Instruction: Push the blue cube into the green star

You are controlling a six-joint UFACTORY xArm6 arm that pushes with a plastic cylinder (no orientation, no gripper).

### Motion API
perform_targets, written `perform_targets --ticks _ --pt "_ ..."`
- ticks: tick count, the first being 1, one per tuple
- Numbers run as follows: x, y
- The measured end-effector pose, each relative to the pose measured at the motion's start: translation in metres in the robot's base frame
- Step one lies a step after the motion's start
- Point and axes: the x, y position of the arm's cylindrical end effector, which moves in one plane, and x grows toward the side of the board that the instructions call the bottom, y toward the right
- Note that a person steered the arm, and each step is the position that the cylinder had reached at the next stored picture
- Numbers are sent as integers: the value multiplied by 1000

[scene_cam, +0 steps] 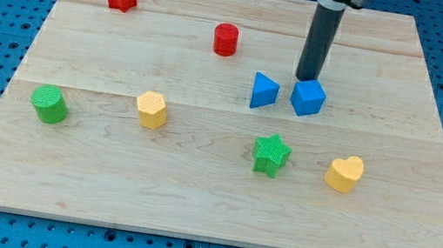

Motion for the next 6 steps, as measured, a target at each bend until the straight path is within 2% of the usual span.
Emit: perform_targets --ticks 1,3,4,5,6 --pt "23 7" --pt "112 8" --pt "94 6" --pt "52 1" --pt "77 -49"
